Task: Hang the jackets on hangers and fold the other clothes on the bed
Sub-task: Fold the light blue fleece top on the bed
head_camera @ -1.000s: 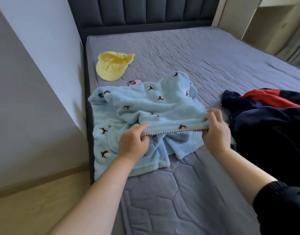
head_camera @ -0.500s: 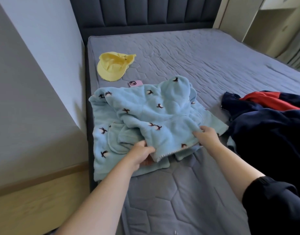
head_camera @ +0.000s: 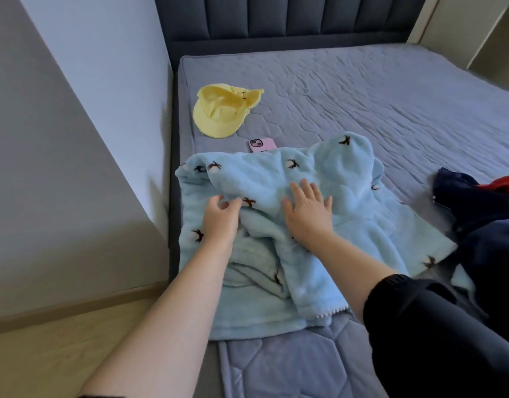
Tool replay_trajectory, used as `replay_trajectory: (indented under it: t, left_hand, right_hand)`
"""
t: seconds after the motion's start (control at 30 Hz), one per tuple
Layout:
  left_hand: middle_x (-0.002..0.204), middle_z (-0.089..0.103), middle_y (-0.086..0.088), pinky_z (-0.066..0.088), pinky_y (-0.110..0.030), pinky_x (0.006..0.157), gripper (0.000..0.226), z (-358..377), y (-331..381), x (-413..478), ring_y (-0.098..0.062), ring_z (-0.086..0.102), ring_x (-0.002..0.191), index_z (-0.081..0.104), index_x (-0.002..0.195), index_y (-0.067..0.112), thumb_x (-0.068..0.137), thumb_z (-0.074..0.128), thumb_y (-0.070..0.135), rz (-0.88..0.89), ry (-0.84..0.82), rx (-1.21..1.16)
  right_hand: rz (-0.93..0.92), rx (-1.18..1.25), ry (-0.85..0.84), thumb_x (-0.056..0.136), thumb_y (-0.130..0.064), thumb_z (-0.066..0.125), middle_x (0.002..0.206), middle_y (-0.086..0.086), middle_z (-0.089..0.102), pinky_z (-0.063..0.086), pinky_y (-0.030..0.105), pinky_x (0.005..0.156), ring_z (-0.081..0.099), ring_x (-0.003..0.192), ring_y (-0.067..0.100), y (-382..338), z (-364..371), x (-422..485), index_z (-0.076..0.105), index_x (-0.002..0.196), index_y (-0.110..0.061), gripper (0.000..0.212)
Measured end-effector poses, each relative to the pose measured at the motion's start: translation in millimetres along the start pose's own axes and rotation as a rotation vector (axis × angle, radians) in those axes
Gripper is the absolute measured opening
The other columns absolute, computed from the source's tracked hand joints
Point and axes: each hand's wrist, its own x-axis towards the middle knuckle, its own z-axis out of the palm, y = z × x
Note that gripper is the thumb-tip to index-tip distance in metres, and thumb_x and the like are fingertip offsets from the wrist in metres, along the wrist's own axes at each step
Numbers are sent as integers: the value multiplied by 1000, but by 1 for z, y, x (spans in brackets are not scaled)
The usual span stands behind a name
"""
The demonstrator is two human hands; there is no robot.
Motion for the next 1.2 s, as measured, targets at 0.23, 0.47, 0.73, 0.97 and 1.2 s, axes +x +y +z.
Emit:
replay_trajectory:
  t: [0.23, 0.47, 0.73, 0.97, 1.2]
  left_hand:
    - [104, 63, 4, 51, -36, 81, 61, 16, 21, 69, -17, 61, 86, 52, 116, 13, 76, 66, 57, -201, 7, -2]
    - [130, 55, -17, 43, -37, 90, 60, -16, 35, 147, -34, 54, 116, 48, 130, 1, 92, 53, 47, -123, 269, 481]
    - [129, 53, -12, 33, -45, 98, 48, 19, 29, 83, -32, 46, 121, 46, 134, 9, 89, 57, 19, 716, 326, 772]
    - [161, -2, 2, -2, -53, 116, 56, 97, -4, 31, -25, -10, 147, 4, 153, 27, 101, 21, 42, 479, -298, 1224]
    - [161, -8, 8, -4, -62, 111, 57, 121, -23, 48, -20, -12, 147, -5, 150, 40, 98, 17, 51, 235, -296, 1124]
  right_hand:
    - [61, -121, 73, 97, -49, 22, 161, 5, 7, -2, 53, 115, 2, 147, 24, -13, 46, 27, 24, 150, -23, 59]
    - [21, -93, 109, 96, -48, 18, 161, -1, 6, 3, 57, 114, 4, 147, 17, -1, 51, 26, 18, 151, -29, 57]
    - [-102, -48, 157, 100, -31, 31, 159, 6, 17, 7, 50, 115, 13, 146, 21, 28, 25, 15, 27, 149, -19, 51]
    - [89, -158, 276, 97, -22, 32, 109, 10, 64, 29, 39, 82, 49, 104, 30, 46, -7, 43, 58, 95, -10, 29]
    - [-223, -276, 80, 102, -33, 27, 158, -2, 22, 3, 45, 117, 11, 146, 18, 73, -22, 110, 30, 148, -23, 48]
